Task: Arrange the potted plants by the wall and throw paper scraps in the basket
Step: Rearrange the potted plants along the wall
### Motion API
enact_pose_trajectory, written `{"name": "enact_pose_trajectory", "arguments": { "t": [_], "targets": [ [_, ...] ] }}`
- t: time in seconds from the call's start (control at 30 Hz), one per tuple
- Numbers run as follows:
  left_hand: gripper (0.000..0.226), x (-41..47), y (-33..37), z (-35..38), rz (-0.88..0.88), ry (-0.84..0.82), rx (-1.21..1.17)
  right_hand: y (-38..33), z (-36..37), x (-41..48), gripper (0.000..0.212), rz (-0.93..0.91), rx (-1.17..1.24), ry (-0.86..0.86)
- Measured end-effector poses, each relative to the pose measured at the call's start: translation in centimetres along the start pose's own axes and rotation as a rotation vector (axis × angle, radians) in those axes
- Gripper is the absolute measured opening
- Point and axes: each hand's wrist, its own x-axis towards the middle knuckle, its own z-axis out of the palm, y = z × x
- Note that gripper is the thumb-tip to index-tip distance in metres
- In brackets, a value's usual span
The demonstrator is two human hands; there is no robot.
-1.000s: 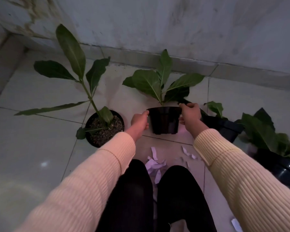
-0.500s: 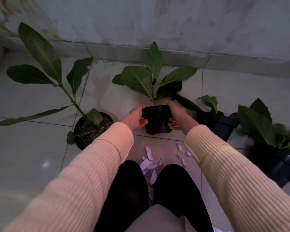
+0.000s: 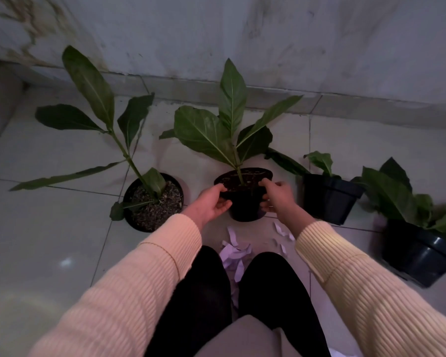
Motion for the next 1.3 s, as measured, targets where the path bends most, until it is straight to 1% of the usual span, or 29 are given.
{"name": "enact_pose_trajectory", "arguments": {
  "t": [0.1, 0.27, 0.43, 0.5, 0.6, 0.63, 0.7, 0.77, 0.93, 1.03, 1.17, 1.23, 1.3],
  "targets": [
    [0.013, 0.0, -0.7, -0.4, 0.025, -0.01, -0.03, 0.2, 0.0, -0.2, 0.035, -0.023, -0.002, -0.003],
    [0.019, 0.6, -0.7, -0.8, 0.098, -0.013, -0.033, 0.4, 0.0, -0.3, 0.028, -0.05, 0.015, -0.06],
    [0.018, 1.3, -0.4, -1.0, 0.178, -0.055, -0.011, 0.6, 0.3, 0.2, 0.03, -0.05, 0.069, -0.097],
    [0.02, 1.5, -0.4, -1.3, 0.182, -0.068, -0.013, 0.7, 0.4, 0.4, 0.035, -0.047, 0.083, -0.12],
    [0.021, 2.1, -0.8, -1.6, 0.185, -0.07, -0.014, 1.0, 0.6, 0.8, 0.053, -0.04, 0.071, -0.139],
    [0.024, 2.2, -1.1, -1.7, 0.189, -0.063, -0.014, 1.2, 0.7, 1.0, 0.058, -0.037, 0.06, -0.138],
    [0.036, 2.5, -1.5, -1.8, 0.189, -0.038, -0.008, 1.8, 0.9, 1.3, 0.062, -0.031, 0.043, -0.131],
    [0.041, 2.6, -2.0, -1.8, 0.181, -0.009, -0.004, 2.4, 1.1, 1.5, 0.064, -0.019, 0.033, -0.126],
    [0.03, 2.0, -2.6, -1.1, 0.2, -0.004, -0.034, 2.9, 1.3, 1.5, 0.063, -0.001, 0.059, -0.144],
    [0.036, 2.0, -2.7, -0.9, 0.244, 0.025, 0.0, 2.9, 1.2, 1.3, 0.063, -0.012, 0.057, -0.147],
    [0.037, 1.2, -2.9, -0.3, 0.2, 0.039, 0.094, 3.2, 0.6, 0.8, 0.064, 0.006, 0.096, -0.155],
    [0.025, 0.4, -3.1, 0.2, 0.192, 0.067, 0.155, 3.5, 0.1, 0.5, 0.065, 0.013, 0.124, -0.141],
    [0.014, -0.4, -3.5, 0.9, 0.149, 0.107, 0.216, 3.9, -0.7, 0.1, 0.064, 0.007, 0.152, -0.105]
  ]
}}
